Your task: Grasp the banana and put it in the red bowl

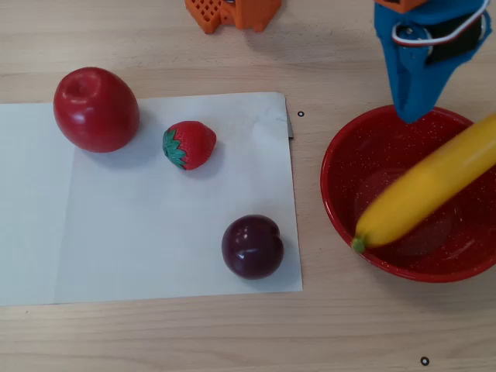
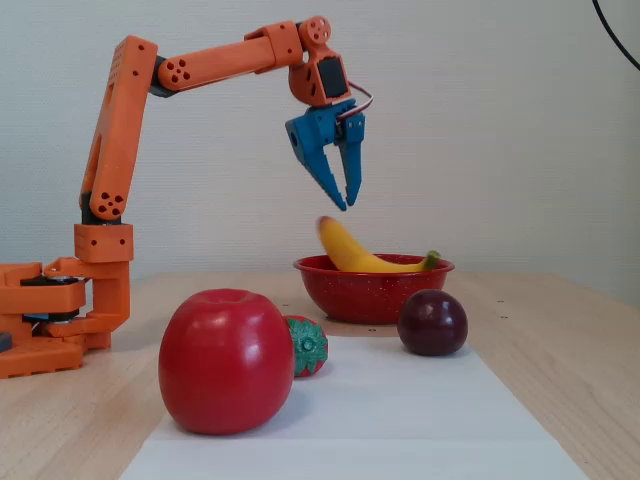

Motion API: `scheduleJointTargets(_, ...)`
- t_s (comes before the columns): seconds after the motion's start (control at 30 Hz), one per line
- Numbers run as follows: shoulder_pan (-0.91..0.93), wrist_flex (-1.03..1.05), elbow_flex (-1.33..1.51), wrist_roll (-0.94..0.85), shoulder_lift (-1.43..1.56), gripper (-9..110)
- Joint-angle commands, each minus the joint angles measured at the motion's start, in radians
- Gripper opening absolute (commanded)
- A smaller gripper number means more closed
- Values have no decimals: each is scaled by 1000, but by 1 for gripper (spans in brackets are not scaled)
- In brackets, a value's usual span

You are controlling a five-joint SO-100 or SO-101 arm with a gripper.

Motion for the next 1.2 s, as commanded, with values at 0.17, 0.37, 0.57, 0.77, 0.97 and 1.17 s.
scheduleJointTargets(0.17,-120,52,-46,18,295,0)
scheduleJointTargets(0.37,-207,66,34,25,410,0)
scheduleJointTargets(0.57,-284,15,227,38,566,0)
scheduleJointTargets(0.77,-345,-183,566,71,758,0)
scheduleJointTargets(0.97,-380,-354,888,112,956,0)
scheduleJointTargets(1.17,-397,-557,1189,100,1147,0)
